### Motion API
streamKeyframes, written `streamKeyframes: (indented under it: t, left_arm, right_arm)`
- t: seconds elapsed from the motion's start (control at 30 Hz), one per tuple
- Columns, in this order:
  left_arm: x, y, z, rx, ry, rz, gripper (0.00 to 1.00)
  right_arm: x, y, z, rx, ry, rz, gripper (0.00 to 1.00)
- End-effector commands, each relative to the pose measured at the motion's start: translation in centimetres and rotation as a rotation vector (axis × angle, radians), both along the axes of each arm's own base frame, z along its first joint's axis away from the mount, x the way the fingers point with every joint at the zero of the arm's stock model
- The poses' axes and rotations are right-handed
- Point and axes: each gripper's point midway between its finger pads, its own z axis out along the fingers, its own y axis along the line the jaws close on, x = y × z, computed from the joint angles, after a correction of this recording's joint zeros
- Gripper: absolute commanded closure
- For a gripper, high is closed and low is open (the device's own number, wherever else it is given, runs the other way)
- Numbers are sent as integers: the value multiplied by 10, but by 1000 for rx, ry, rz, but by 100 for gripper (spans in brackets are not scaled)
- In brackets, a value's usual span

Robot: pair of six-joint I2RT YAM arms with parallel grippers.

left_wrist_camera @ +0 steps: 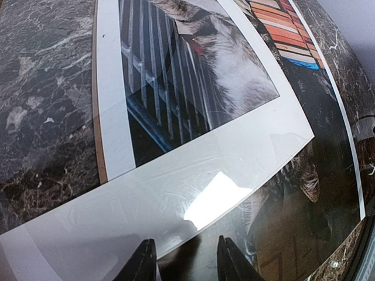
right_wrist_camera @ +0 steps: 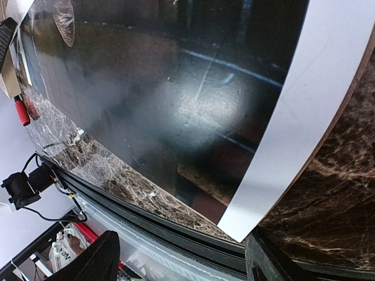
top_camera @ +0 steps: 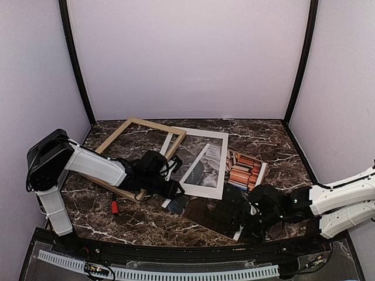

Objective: Take the photo out of the frame
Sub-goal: Pick up the photo from the backboard.

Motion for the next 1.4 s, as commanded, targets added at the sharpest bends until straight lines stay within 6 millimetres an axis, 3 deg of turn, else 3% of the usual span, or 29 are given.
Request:
streamKeyframes:
  t: [0.0, 0.43, 0.73, 0.87, 1.03, 1.37]
  left_arm:
    - [-18, 9, -27, 80, 74, -23, 62]
    - [-23, 11, -41, 124, 84, -24, 63]
    - [-25, 11, -41, 125, 85, -23, 63]
    - [-25, 12, -41, 127, 83, -25, 63]
    - [-25, 11, -40, 124, 82, -24, 63]
    - [-26, 11, -38, 121, 82, -26, 64]
  right_arm:
    - [6, 10, 9, 18, -43, 12, 26]
    - [6, 21, 23, 38, -49, 52, 26]
    - [4, 12, 3, -28, -32, 56, 29]
    - [3, 3, -2, -49, -33, 32, 39]
    - [0, -5, -12, -62, -20, 17, 62]
    - [-5, -12, -19, -82, -8, 21, 99]
